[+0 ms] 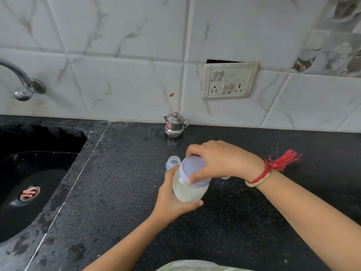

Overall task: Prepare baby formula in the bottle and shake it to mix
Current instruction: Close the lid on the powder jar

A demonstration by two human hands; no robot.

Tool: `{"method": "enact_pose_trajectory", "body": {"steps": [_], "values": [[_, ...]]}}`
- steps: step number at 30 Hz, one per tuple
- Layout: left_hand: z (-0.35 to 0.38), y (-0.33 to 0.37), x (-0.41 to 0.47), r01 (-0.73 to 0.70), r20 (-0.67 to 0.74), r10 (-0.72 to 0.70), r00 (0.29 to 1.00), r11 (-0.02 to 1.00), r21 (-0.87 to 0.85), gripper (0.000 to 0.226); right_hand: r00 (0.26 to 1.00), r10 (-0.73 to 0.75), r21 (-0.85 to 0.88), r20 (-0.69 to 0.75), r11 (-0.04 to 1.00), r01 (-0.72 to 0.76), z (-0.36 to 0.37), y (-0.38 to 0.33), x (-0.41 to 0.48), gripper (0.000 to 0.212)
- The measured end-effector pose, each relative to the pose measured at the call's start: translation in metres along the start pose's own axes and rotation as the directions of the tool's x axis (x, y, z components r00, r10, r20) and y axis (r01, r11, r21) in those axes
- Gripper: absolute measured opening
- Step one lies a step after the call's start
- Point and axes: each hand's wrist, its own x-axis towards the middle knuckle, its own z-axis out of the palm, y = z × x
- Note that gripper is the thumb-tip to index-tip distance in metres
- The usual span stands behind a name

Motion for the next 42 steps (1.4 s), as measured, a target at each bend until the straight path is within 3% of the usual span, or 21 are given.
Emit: {"method": "enact_pose_trajectory", "body": {"steps": [3,5,7,9,11,16,20,22,25,28,32,35,37,40,42], "values": [[0.000,0.002,0.000,-0.001,-0.004,0.001,1.000,1.000,0.003,0.101,0.973,0.124,-0.066,-0.194,0.988,-0.139,0.005,-0.004,0.001,0.072],[0.000,0.003,0.001,-0.003,-0.021,0.003,1.000,1.000,-0.011,0.100,0.973,0.109,-0.040,-0.203,0.992,-0.120,0.007,-0.004,0.002,0.079],[0.000,0.001,0.001,-0.004,-0.039,0.003,0.999,1.000,-0.020,0.099,0.999,0.042,0.036,-0.002,0.998,-0.042,0.002,-0.003,0.000,0.081],[0.000,0.000,0.000,0.003,-0.048,-0.004,0.999,1.000,-0.015,0.099,0.977,-0.085,0.093,0.193,0.993,0.068,-0.006,-0.003,0.000,0.091],[0.001,-0.001,0.000,0.014,-0.041,-0.015,0.999,1.000,-0.013,0.100,0.959,-0.154,0.086,0.239,0.987,0.137,-0.006,-0.003,0.002,0.086],[0.000,-0.002,-0.002,0.021,-0.016,-0.021,1.000,1.000,-0.021,0.098,0.990,-0.035,-0.014,0.136,0.999,0.038,0.002,-0.005,0.004,0.066],[-0.001,0.000,-0.005,-0.001,0.009,0.001,1.000,1.000,0.014,0.100,0.989,0.109,-0.140,-0.105,0.982,-0.123,0.004,-0.006,0.005,0.089],[-0.002,0.001,-0.004,0.004,-0.004,-0.003,1.000,1.000,0.012,0.101,0.995,0.094,-0.053,-0.038,0.994,-0.096,0.004,-0.003,0.004,0.090],[-0.002,0.003,-0.003,0.016,-0.029,-0.016,0.999,1.000,0.004,0.100,0.974,-0.085,0.105,0.211,0.992,0.064,-0.007,0.000,0.001,0.099],[-0.002,0.003,-0.003,0.020,-0.020,-0.019,1.000,1.000,0.011,0.102,0.935,-0.213,0.145,0.283,0.973,0.177,-0.007,0.000,0.002,0.085],[-0.001,0.004,-0.005,0.015,0.016,-0.015,1.000,1.000,0.015,0.100,0.995,-0.038,-0.008,0.093,0.999,0.038,0.000,-0.003,0.003,0.064],[0.000,0.008,-0.006,0.005,0.026,-0.005,1.000,1.000,0.024,0.097,0.996,0.060,-0.127,-0.063,0.990,-0.068,0.005,0.000,0.004,0.087],[0.000,0.009,-0.005,0.020,0.011,-0.020,1.000,1.000,0.003,0.098,0.999,0.036,-0.040,0.013,0.999,-0.036,0.004,0.003,0.004,0.090],[-0.002,0.009,-0.005,0.046,-0.012,-0.046,0.999,0.999,-0.005,0.099,0.956,-0.167,0.125,0.239,0.982,0.141,-0.004,0.007,0.002,0.094],[-0.002,0.009,-0.005,0.057,-0.011,-0.057,0.998,0.998,-0.007,0.101,0.939,-0.233,0.141,0.251,0.969,0.203,-0.002,0.007,0.004,0.086]]}}
